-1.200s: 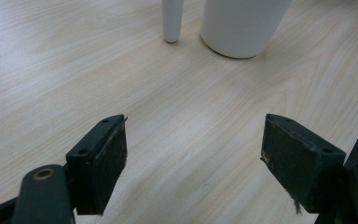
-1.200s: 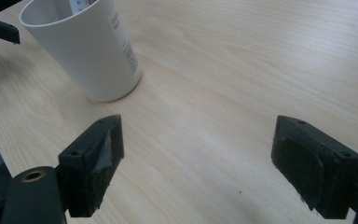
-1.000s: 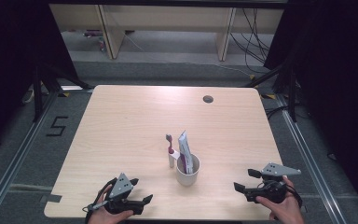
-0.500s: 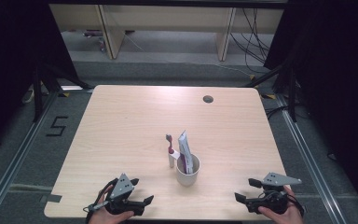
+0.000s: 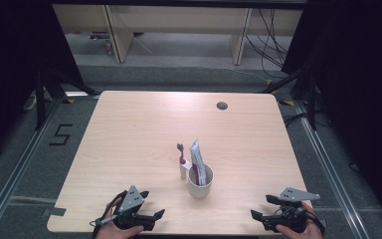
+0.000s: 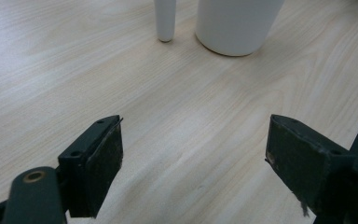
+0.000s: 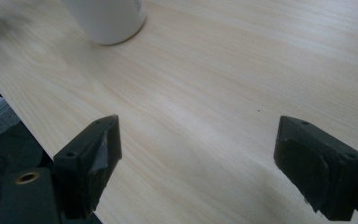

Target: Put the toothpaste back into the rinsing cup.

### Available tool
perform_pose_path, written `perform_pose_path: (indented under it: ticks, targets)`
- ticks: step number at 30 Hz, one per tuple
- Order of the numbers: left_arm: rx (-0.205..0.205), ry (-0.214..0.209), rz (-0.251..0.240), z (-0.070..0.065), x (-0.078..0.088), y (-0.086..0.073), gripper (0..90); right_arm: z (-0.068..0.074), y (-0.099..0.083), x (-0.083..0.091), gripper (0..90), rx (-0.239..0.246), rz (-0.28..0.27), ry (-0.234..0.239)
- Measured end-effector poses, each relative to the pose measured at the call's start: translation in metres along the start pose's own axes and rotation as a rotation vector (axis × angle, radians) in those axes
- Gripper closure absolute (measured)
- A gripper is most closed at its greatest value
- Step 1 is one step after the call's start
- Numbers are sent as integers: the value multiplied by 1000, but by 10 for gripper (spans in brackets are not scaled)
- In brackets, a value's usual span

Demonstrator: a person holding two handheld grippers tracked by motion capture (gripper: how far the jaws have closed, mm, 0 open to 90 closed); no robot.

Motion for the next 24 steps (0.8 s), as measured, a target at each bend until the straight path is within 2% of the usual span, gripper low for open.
perform_pose_path:
  ticks: [1, 3, 4, 5, 7, 8, 9, 10, 12, 13, 14, 15, 19, 20, 24]
  targets:
    - [1, 1, -1, 0, 0, 0, 186, 0, 0, 0, 159, -1, 4, 0]
    - [20, 0, -20, -2, -2, 0, 186, -1, -1, -1, 159, 28, -9, -9]
    - [16, 2, -15, -1, -1, 0, 186, -1, -1, -1, 159, 39, -2, -3]
    - [15, -1, -18, -1, -2, 0, 186, 1, -2, -2, 159, 13, 5, 15]
    - [1, -3, -2, 0, -1, 0, 186, 1, -2, -2, 159, 27, 9, 5]
    - [1, -1, 3, 0, -1, 0, 186, 1, -3, -2, 159, 21, 14, -1]
    - [1, -2, 5, 0, -1, 0, 186, 4, -3, -2, 159, -6, 24, -3]
    - [2, 3, 7, -1, -1, 0, 186, 1, -3, -3, 159, 18, 14, -8]
    - [3, 0, 9, 0, -1, 0, 186, 1, -3, -3, 159, 27, 18, -9]
    - [4, 0, 9, 0, -1, 0, 186, 5, -3, -3, 159, -2, 29, 0]
    - [4, 0, 9, 0, -1, 0, 186, 2, -3, -4, 159, 35, 23, -18]
    - [3, 2, 11, 0, -1, 0, 186, 2, -3, -3, 159, 42, 21, -29]
    - [3, 1, 15, 0, -2, -1, 186, 3, -3, -5, 159, 37, 33, -9]
    - [2, 0, 15, 0, -2, -1, 186, 3, -3, -4, 159, 38, 33, -22]
    - [16, -3, 4, 0, -4, -1, 186, 3, -3, -4, 159, 44, 30, -25]
Point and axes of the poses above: each handheld gripper's, and its own axes: x roughly backward along the jaws, y roughly out of its top, z roughly to its left, the point moved 1 cm from there along -x, roughly forward along the jaws, and after that the axes turned 7 degrees about z, right-handed, at the moved point
